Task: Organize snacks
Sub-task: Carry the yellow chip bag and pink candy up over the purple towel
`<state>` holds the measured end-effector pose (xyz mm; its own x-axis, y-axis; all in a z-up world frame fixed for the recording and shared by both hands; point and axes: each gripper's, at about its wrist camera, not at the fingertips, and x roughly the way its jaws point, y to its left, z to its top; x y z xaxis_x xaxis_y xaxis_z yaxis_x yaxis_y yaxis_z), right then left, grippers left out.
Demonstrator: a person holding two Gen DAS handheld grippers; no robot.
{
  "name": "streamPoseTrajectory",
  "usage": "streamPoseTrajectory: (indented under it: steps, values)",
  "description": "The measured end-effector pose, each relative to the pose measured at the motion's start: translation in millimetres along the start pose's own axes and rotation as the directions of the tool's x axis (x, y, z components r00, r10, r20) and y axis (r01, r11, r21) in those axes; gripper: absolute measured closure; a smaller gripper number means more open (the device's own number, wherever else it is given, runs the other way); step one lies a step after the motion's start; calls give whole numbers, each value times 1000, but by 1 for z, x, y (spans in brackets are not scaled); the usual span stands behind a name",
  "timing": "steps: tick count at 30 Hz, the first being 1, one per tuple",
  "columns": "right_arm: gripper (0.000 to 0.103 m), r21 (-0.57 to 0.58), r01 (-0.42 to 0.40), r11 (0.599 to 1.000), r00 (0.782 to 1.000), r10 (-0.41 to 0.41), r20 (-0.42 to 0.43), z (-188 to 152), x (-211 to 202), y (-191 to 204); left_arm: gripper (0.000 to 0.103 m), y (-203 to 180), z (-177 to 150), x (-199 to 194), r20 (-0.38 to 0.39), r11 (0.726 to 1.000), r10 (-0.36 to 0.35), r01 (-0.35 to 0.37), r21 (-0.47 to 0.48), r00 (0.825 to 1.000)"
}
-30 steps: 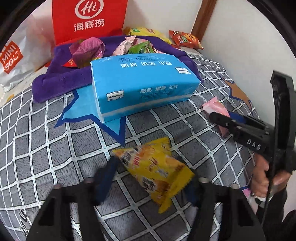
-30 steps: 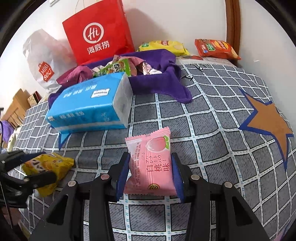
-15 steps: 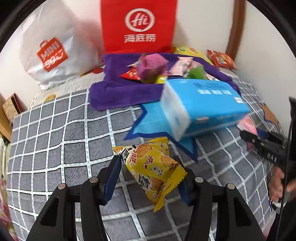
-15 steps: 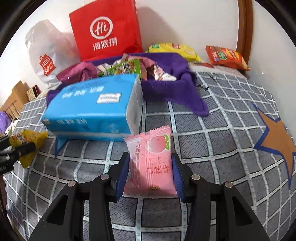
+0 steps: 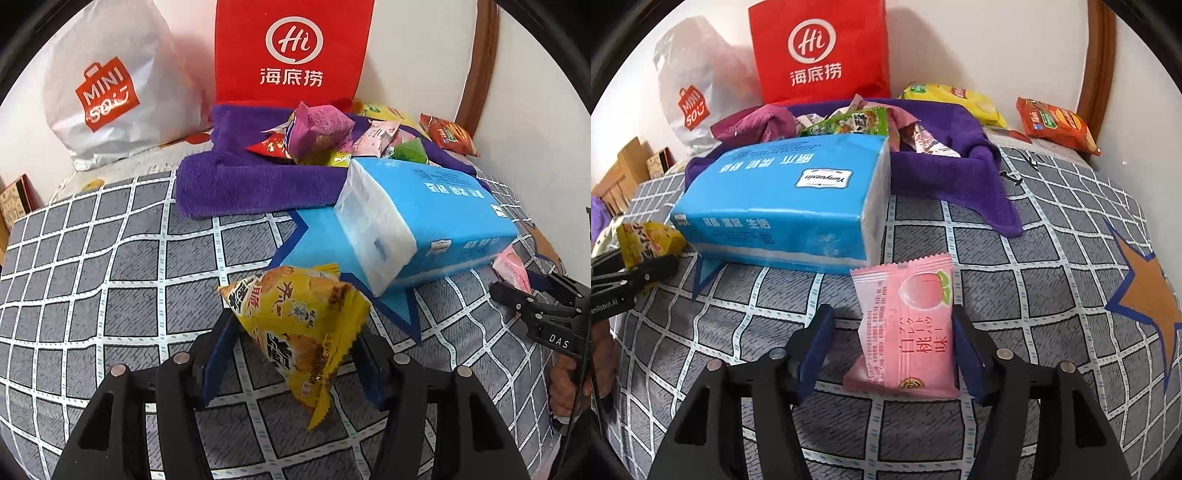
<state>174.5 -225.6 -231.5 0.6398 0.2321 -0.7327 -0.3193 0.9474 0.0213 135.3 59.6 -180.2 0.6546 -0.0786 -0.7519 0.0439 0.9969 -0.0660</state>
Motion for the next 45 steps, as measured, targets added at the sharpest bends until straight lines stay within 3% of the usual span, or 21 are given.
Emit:
streamPoseTrajectory:
  steps: [6, 16, 20, 21, 25, 32, 45]
  values:
    - [29, -8, -25, 1000, 1000, 25, -9, 0, 2, 0, 32, -11, 0, 4, -17, 999, 6, -5, 47, 1000]
    - [28, 9, -30, 1000, 1000, 30, -5, 0, 1, -2, 32, -2, -1, 1, -4, 999, -43, 43, 6, 999]
    - [36, 30, -30, 999, 1000, 30, 4, 0, -1, -6, 37, -2, -1, 0, -1, 1000, -21, 21, 5, 1000]
    - [38, 42, -38, 998, 999, 37, 9, 0, -2, -9, 42, -2, -1, 0, 0, 1000, -10, 10, 5, 1000]
    - [59, 106, -41, 994, 999, 38, 26, -1, -5, -22, 55, 4, -2, -2, 12, 1000, -20, 20, -19, 1000]
    - [62, 112, -35, 993, 999, 33, 24, -2, -15, -20, 58, 4, -3, -13, -24, 1000, -27, 27, -14, 999]
    - [62, 145, -69, 987, 981, 41, 191, 36, -85, -33, 58, -4, 31, -74, 42, 998, -67, 67, -5, 997]
